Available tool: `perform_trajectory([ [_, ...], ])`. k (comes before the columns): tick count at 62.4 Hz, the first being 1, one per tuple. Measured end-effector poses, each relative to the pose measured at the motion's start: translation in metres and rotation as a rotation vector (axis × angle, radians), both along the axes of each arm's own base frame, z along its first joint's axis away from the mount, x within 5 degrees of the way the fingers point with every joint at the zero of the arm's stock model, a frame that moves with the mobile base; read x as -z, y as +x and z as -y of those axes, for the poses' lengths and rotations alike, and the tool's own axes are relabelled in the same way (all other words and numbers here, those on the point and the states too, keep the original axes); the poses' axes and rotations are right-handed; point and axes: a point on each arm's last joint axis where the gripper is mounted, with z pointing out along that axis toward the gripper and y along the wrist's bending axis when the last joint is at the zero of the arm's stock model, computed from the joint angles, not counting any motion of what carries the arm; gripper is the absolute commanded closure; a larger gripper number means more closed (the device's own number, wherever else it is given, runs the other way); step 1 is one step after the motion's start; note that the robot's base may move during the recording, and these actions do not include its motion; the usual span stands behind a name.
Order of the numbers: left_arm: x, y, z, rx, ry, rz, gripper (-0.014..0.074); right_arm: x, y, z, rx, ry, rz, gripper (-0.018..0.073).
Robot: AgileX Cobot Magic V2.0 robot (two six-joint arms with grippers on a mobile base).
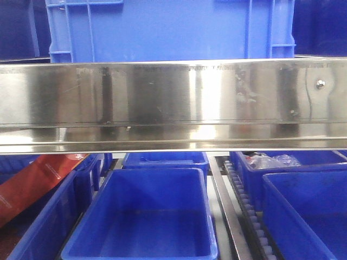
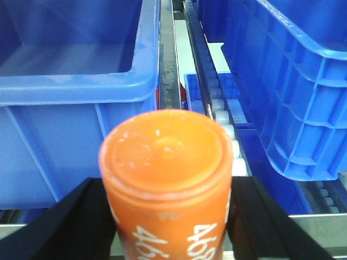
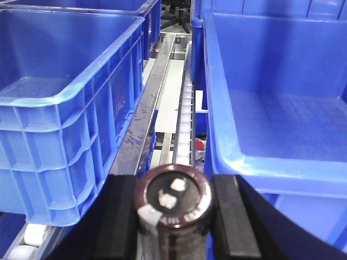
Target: Place cylindrical capacitor in blue bin on shelf
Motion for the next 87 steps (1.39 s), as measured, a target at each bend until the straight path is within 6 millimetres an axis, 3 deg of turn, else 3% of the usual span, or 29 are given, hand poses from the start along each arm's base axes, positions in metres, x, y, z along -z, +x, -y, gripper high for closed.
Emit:
perform_trajectory([
  [63, -0.002, 0.001, 0.002, 0.015, -0.006, 0.025, 0.0707, 0.0, 0.0, 0.0, 0.0, 0.0, 0.0, 0.0721],
  [75, -0.023, 0.017, 0.022, 0.192, 0.017, 0.054, 0.0707, 0.0, 0.0, 0.0, -0.002, 0.006, -0.001, 0.0721],
  [87, -0.069, 0.061, 0.056, 0.356, 0.024, 0.092, 0.0707, 0.0, 0.0, -0.001, -0.004, 0.01, -0.001, 0.0721],
])
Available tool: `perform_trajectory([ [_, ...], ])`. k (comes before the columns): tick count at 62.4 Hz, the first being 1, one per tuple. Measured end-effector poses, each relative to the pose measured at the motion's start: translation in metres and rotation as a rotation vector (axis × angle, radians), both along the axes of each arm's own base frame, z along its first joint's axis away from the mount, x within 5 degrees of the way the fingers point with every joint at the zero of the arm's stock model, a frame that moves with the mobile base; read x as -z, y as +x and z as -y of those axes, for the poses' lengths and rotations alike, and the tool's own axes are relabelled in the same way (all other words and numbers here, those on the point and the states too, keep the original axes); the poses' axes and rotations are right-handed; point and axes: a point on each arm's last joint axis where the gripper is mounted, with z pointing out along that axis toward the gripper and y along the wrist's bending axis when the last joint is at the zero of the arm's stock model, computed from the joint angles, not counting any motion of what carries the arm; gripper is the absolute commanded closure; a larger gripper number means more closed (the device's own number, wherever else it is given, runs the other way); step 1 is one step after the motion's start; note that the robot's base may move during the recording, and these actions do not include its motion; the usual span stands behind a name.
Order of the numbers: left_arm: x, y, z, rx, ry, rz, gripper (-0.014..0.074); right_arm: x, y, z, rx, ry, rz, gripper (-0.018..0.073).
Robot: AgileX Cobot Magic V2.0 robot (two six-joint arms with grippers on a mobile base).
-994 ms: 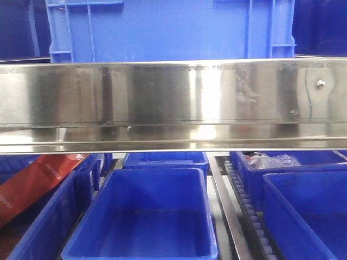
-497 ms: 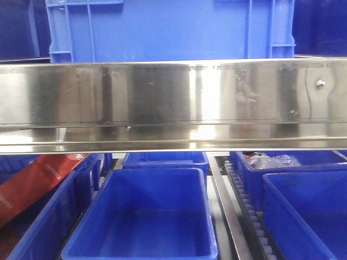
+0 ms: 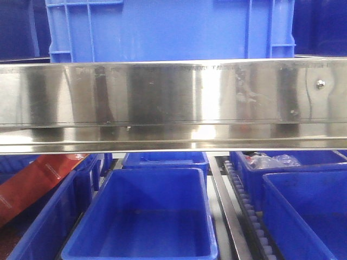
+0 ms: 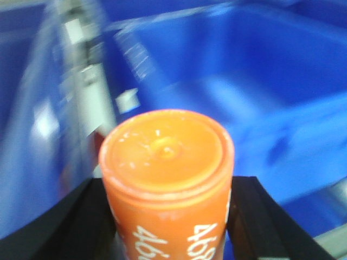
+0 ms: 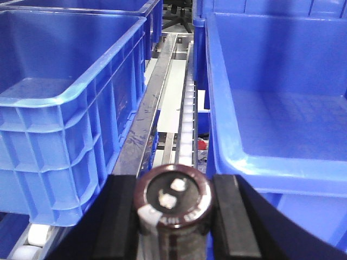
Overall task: Place cylindrical capacitor in blue bin on shelf
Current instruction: 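Open the left gripper to drop the orange cylinder into the bin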
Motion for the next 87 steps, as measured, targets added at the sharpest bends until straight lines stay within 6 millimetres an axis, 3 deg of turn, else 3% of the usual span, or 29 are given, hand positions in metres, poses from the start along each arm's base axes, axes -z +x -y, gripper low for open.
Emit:
perform_trajectory([
  [11, -0.024, 0.062, 0.045, 0.101, 0.009, -0.012, 0.0707, 0.0, 0.0, -0.001, -0.007, 0.02, -0.002, 0.0721],
  [21, -0.028, 0.111, 0.078, 0.139, 0.009, -0.019, 0.0707, 0.0, 0.0, -0.002, -0.01, 0.03, -0.003, 0.0721],
  [33, 0.003, 0.17, 0.106, 0.14, 0.036, -0.088, 0.0707, 0.0, 0.0, -0.002, -0.011, 0.031, -0.003, 0.0721],
  [45, 0.05, 0.208, 0.122, 0.133, 0.098, -0.182, 0.0704, 0.0, 0.0, -0.002, -0.011, 0.031, -0.003, 0.0721],
  [52, 0.067, 0.218, 0.127, 0.132, 0.117, -0.217, 0.061, 0.0, 0.0, -0.002, -0.011, 0.032, -0.004, 0.0721],
  [60, 0.072, 0.222, 0.128, 0.132, 0.12, -0.225, 0.0307, 0.0, 0.0, -0.002, -0.011, 0.032, -0.004, 0.0721],
  [70, 0.071, 0.222, 0.129, 0.128, 0.109, -0.219, 0.0004, 0.0, 0.0, -0.002, -0.011, 0.032, -0.004, 0.0721],
  [73, 0.071, 0.222, 0.129, 0.126, 0.104, -0.219, -0.0021, 0.0, 0.0, -0.002, -0.011, 0.032, -0.004, 0.0721],
  [87, 0.056, 0.213, 0.125, 0.126, 0.085, -0.187, 0.0056, 0.0, 0.0, -0.002, -0.011, 0.032, -0.004, 0.0721],
])
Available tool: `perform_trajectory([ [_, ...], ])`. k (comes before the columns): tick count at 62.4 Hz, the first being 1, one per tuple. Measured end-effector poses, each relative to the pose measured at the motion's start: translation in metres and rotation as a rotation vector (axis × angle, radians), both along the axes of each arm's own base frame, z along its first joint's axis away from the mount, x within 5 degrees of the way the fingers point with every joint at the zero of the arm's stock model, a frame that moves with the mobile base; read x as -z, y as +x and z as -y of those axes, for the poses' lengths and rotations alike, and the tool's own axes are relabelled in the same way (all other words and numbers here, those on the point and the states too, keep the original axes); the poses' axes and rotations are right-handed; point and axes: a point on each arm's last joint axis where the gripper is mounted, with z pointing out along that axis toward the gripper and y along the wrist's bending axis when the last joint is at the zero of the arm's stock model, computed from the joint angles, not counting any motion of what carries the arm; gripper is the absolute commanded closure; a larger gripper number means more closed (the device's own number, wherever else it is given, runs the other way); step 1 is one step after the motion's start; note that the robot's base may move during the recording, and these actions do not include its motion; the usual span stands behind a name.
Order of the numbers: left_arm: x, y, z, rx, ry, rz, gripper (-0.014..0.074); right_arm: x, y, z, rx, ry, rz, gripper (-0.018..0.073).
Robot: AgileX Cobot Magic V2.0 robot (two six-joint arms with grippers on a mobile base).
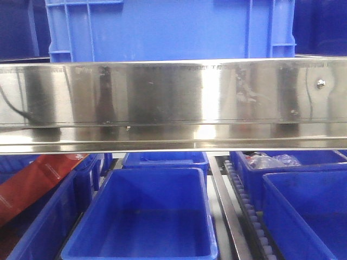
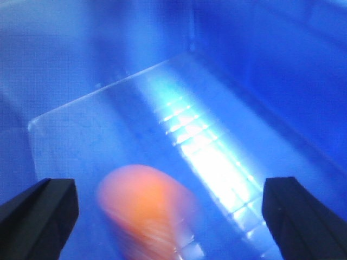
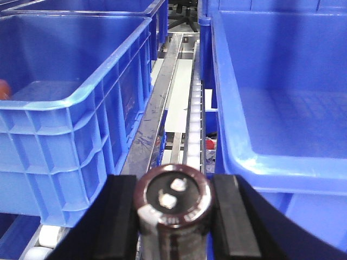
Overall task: Place cylindrical capacitor in blue bin on shelf
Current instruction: 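Open the left gripper to drop the orange cylinder into the bin, then open the right gripper to drop the black capacitor into the bin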
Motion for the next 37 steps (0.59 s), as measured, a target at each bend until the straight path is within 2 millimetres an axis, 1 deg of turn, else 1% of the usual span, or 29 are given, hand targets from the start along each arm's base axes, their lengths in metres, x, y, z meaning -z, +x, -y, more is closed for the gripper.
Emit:
perform_trajectory([
  [2, -0.006, -0.004, -0.002, 0.0, -0.007, 0.014, 0.0084, 0.0, 0.0, 0.0, 0.0, 0.0, 0.0, 0.0721],
  [5, -0.017, -0.011, -0.005, 0.0, -0.017, 0.035, 0.0155, 0.0, 0.0, 0.0, 0.0, 0.0, 0.0, 0.0721],
  [11, -0.039, -0.03, -0.014, -0.003, -0.033, 0.066, 0.0339, 0.0, 0.0, 0.0, 0.0, 0.0, 0.0, 0.0721],
  [15, -0.055, -0.045, -0.021, -0.004, -0.043, 0.085, 0.0493, 0.0, 0.0, 0.0, 0.0, 0.0, 0.0, 0.0721],
  [21, -0.076, -0.071, -0.034, -0.007, -0.051, 0.101, 0.0669, 0.0, 0.0, 0.0, 0.0, 0.0, 0.0, 0.0721],
  [23, -0.081, -0.078, -0.037, -0.008, -0.052, 0.102, 0.0711, 0.0, 0.0, 0.0, 0.0, 0.0, 0.0, 0.0721],
  [30, -0.097, -0.105, -0.05, -0.011, -0.059, 0.115, 0.0707, 0.0, 0.0, 0.0, 0.0, 0.001, 0.0, 0.0721],
  [37, -0.101, -0.131, -0.062, -0.012, -0.064, 0.13, 0.0707, 0.0, 0.0, 0.0, 0.0, 0.001, 0.0, 0.0721],
])
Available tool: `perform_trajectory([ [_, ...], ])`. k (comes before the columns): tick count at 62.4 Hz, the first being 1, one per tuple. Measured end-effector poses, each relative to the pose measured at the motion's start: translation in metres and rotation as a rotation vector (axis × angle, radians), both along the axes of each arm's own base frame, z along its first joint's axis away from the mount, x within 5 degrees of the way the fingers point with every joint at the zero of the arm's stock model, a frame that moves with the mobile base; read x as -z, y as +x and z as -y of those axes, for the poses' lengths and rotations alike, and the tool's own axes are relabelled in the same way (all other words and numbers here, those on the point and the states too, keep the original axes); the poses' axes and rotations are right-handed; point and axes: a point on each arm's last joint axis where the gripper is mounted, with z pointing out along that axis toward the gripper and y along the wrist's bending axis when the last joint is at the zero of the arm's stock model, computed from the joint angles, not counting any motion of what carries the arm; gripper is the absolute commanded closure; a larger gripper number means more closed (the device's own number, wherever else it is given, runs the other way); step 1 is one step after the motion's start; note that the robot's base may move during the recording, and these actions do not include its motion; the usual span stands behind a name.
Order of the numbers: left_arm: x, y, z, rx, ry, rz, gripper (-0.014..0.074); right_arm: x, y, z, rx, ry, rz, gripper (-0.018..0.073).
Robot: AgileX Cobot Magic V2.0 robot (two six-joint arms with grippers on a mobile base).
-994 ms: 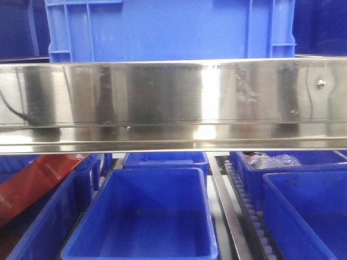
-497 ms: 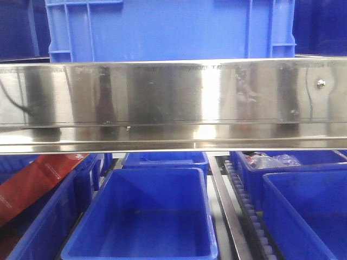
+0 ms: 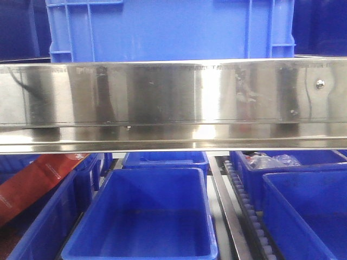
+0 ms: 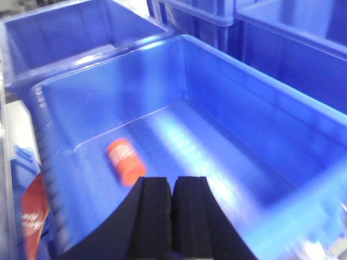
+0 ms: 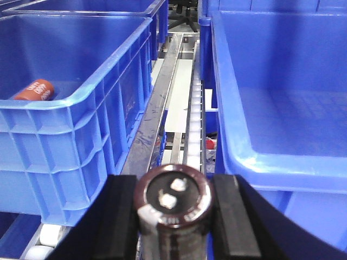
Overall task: Place cylindrical capacitor in blue bin on shelf
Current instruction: 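Open the right gripper to drop the black capacitor into the bin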
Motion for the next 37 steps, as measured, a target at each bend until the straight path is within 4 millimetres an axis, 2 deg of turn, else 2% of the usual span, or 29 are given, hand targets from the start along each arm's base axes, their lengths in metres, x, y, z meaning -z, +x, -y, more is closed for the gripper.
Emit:
perform_trajectory([
  [9, 0.013, -0.03, -0.017, -0.034, -0.018, 0.014, 0.0707, 0.001, 0.0, 0.0, -0.002, -0.003, -0.017, 0.0721],
  [20, 0.05, -0.071, -0.041, -0.083, -0.031, 0.052, 0.0707, 0.003, -0.001, 0.0, -0.003, -0.005, -0.031, 0.0721],
  [37, 0.095, -0.141, -0.074, -0.09, -0.078, 0.109, 0.0707, 0.002, -0.001, -0.003, -0.023, -0.003, -0.021, 0.0721],
])
